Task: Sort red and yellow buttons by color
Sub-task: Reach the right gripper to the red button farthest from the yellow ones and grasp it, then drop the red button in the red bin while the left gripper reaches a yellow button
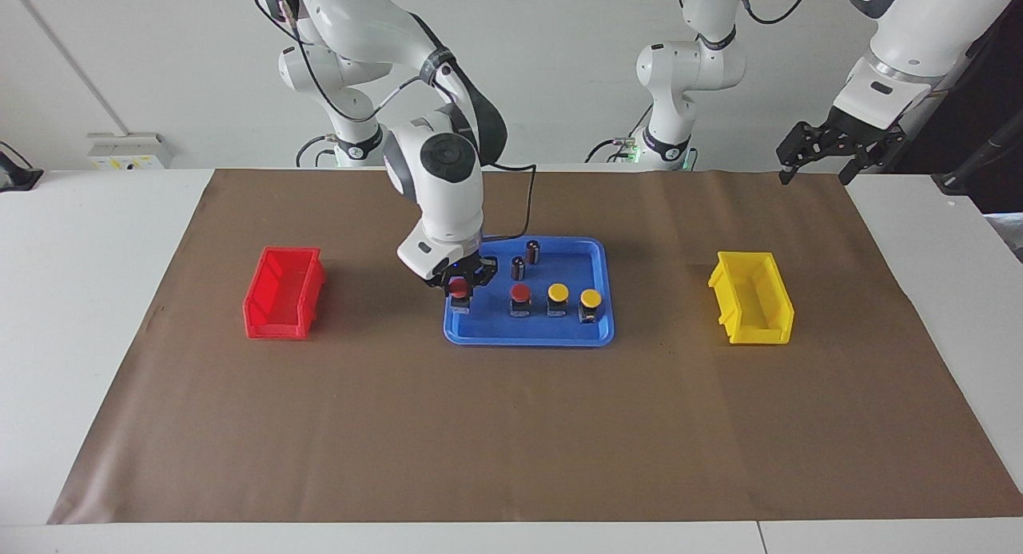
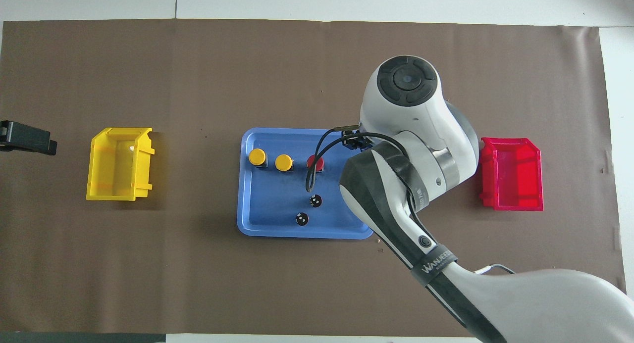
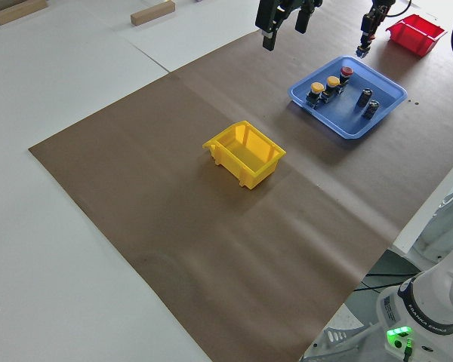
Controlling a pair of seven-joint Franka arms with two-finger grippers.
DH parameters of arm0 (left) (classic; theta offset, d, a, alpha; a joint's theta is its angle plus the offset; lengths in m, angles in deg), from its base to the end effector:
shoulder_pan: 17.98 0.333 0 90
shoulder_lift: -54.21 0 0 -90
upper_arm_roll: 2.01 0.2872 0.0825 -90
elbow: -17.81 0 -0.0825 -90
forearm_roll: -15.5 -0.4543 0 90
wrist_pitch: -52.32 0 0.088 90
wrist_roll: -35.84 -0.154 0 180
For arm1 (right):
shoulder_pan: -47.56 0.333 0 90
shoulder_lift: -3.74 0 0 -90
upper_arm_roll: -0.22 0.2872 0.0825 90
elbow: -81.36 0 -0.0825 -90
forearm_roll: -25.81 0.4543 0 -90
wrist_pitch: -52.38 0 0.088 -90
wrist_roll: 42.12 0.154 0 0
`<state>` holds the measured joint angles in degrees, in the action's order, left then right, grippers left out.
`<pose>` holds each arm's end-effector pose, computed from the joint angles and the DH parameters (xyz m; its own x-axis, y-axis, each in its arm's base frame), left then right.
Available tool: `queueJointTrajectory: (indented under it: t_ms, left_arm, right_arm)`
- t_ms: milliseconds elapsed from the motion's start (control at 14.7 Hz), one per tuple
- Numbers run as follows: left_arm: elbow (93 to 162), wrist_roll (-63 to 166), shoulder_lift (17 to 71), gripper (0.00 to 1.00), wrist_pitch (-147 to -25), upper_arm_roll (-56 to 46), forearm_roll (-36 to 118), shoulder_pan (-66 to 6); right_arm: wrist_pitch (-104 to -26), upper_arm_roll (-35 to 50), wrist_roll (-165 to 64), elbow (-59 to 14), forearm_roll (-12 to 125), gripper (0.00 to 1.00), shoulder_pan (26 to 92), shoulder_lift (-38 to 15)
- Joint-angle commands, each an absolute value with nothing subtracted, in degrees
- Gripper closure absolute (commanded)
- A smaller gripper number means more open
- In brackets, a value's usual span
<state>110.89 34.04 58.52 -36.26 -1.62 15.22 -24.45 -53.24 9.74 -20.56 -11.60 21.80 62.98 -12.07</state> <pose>0.5973 -0.0627 0.5635 0.9906 -0.1370 -0.0035 -0.1370 -0.9906 -0.0043 0.6350 0.2795 0.3626 0.9965 0.0736 -0.0397 0.0752 -0.9964 0.0386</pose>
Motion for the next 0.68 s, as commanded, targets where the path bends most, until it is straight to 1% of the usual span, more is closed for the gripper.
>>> queueJointTrajectory:
  t_ms: [0,136,340,408,476,612]
  left_arm:
    - [124.5,44.7,62.8,0.00,-49.9,-3.1,14.2,-30.7]
    - [129.4,56.1,60.8,0.00,-59.0,-3.1,14.4,-37.5]
    - [129.6,62.7,53.9,0.05,-64.9,-3.1,17.5,-43.1]
    - [129.7,65.3,51.0,0.10,-67.8,-3.1,17.9,-44.6]
    - [129.7,69.1,48.3,0.22,-70.1,-3.1,17.8,-45.9]
    - [129.8,70.6,45.7,0.25,-73.3,-3.2,17.9,-46.9]
  right_arm:
    - [-49.2,10.2,-32.1,-18.1,21.9,0.90,55.1,-2.8]
    - [-50.3,10.2,-41.4,-24.7,22.4,0.90,48.5,2.0]
    - [-54.9,10.2,-52.2,-30.5,22.6,0.90,40.6,4.3]
    - [-56.5,10.2,-55.4,-32.0,22.6,0.90,38.4,5.0]
    - [-58.1,10.2,-57.7,-33.0,22.6,0.90,37.1,5.1]
    - [-62.2,10.2,-58.6,-37.1,22.6,0.90,35.9,6.5]
